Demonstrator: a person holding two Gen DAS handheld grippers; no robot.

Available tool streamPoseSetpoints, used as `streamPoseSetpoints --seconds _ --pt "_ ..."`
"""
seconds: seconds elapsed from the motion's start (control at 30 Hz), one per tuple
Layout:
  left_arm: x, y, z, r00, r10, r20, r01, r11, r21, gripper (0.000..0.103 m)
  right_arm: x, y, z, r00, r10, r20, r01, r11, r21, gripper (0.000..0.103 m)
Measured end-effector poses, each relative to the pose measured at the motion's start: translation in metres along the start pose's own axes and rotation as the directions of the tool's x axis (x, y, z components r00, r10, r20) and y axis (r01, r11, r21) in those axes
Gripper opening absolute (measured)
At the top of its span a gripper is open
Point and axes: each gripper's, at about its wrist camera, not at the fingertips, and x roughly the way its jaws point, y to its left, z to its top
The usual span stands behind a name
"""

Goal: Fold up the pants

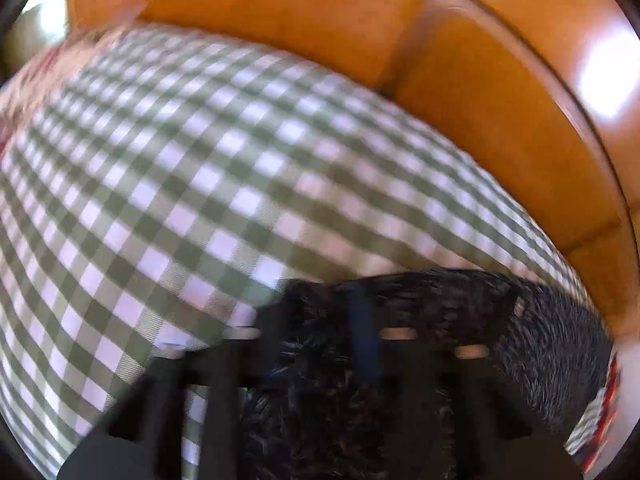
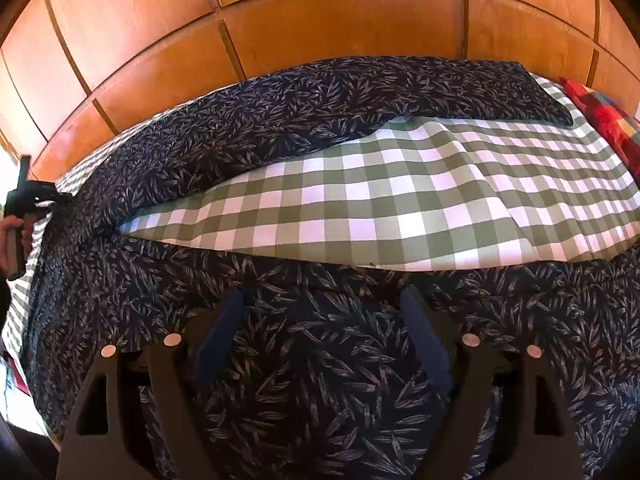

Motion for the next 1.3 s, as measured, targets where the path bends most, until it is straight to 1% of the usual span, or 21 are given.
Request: streamPoseSetpoints --seconds 0.1,0.2,0.27,0.33,0.4,0.43,0.47,0.5,0.57,0.63,0.73,0.77,0.83,0.9,0.93,1.0,1.07,1.1,1.13,1.2,1.3 --pt "-0.035 -0.019 -0.015 0.993 -0.045 0.109 0.035 0.995 0.097 0.006 -0.002 -0.001 0.001 1.000 0.001 -0.001 -0.001 1.000 0.012 0.082" --pt "-0.080 -0.036 -0.046 0.974 -0.128 0.189 0.087 0.973 0.213 0.005 -0.007 -0.003 0.002 1.000 0.004 -0.004 -0.004 1.000 0.024 0.081" --pt "-0.116 -0.045 -0.076 0.954 -0.185 0.236 0.110 0.948 0.299 0.005 -0.011 -0.005 0.006 1.000 0.021 -0.004 -0.021 0.999 0.039 0.081" --pt "-0.144 -0.052 -0.106 0.933 -0.243 0.266 0.139 0.924 0.357 0.005 -0.014 -0.005 0.014 0.998 0.063 -0.003 -0.063 0.996 0.058 0.078" --pt "-0.169 -0.056 -0.133 0.916 -0.286 0.280 0.166 0.908 0.385 0.005 -0.014 -0.002 0.025 0.993 0.121 -0.009 -0.120 0.989 0.081 0.073" --pt "-0.181 -0.054 -0.148 0.904 -0.321 0.284 0.194 0.897 0.398 0.005 -0.011 0.000 0.032 0.987 0.160 -0.017 -0.158 0.983 0.095 0.071" --pt "-0.189 -0.053 -0.158 0.896 -0.341 0.285 0.210 0.890 0.406 0.005 -0.010 0.003 0.036 0.982 0.189 -0.022 -0.185 0.977 0.109 0.069" --pt "-0.194 -0.051 -0.167 0.891 -0.357 0.280 0.226 0.884 0.409 0.005 -0.004 0.007 0.047 0.971 0.239 -0.034 -0.232 0.963 0.134 0.067" --pt "-0.202 -0.045 -0.186 0.883 -0.388 0.265 0.263 0.876 0.404 0.005 0.005 0.014 0.061 0.955 0.293 -0.040 -0.284 0.945 0.160 0.063" --pt "-0.203 -0.038 -0.202 0.885 -0.394 0.248 0.277 0.874 0.399 0.005 0.021 0.021 0.081 0.931 0.361 -0.051 -0.343 0.915 0.212 0.063" --pt "-0.202 -0.030 -0.219 0.889 -0.400 0.224 0.298 0.875 0.381 0.005 0.052 0.028 0.108 0.895 0.441 -0.069 -0.399 0.859 0.321 0.062" --pt "-0.200 -0.027 -0.222 0.889 -0.402 0.218 0.304 0.875 0.376 0.005 0.061 0.029 0.115 0.891 0.448 -0.071 -0.400 0.849 0.345 0.061" --pt "-0.198 -0.025 -0.228 0.889 -0.408 0.209 0.313 0.873 0.374 0.005 0.077 0.034 0.129 0.898 0.434 -0.073 -0.378 0.846 0.377 0.061" --pt "-0.197 -0.023 -0.230 0.890 -0.408 0.206 0.315 0.874 0.369 0.005 0.091 0.039 0.141 0.910 0.409 -0.074 -0.351 0.851 0.390 0.052" --pt "-0.196 -0.021 -0.229 0.891 -0.407 0.203 0.316 0.875 0.366 0.005 0.097 0.039 0.145 0.915 0.397 -0.074 -0.337 0.852 0.401 0.051" --pt "-0.195 -0.018 -0.228 0.891 -0.408 0.199 0.320 0.876 0.360 0.005 0.107 0.038 0.153 0.928 0.367 -0.059 -0.310 0.851 0.423 0.041" --pt "-0.193 -0.016 -0.226 0.893 -0.406 0.194 0.321 0.877 0.357 0.005 0.113 0.035 0.159 0.934 0.353 -0.049 -0.297 0.848 0.438 0.035" --pt "-0.192 -0.015 -0.225 0.895 -0.403 0.191 0.318 0.877 0.359 0.005 0.116 0.034 0.163 0.940 0.339 -0.047 -0.286 0.852 0.438 0.029" --pt "-0.191 -0.014 -0.224 0.898 -0.398 0.187 0.314 0.878 0.361 0.005 0.118 0.034 0.167 0.946 0.322 -0.048 -0.272 0.864 0.423 0.025" --pt "-0.190 -0.013 -0.222 0.903 -0.390 0.183 0.308 0.881 0.359 0.005 0.122 0.037 0.176 0.953 0.296 -0.058 -0.253 0.890 0.379 0.009" --pt "-0.186 -0.012 -0.208 0.914 -0.351 0.204 0.270 0.901 0.339 0.005 0.105 0.046 0.187 0.960 0.280 -0.022 -0.261 0.918 0.298 0.006"
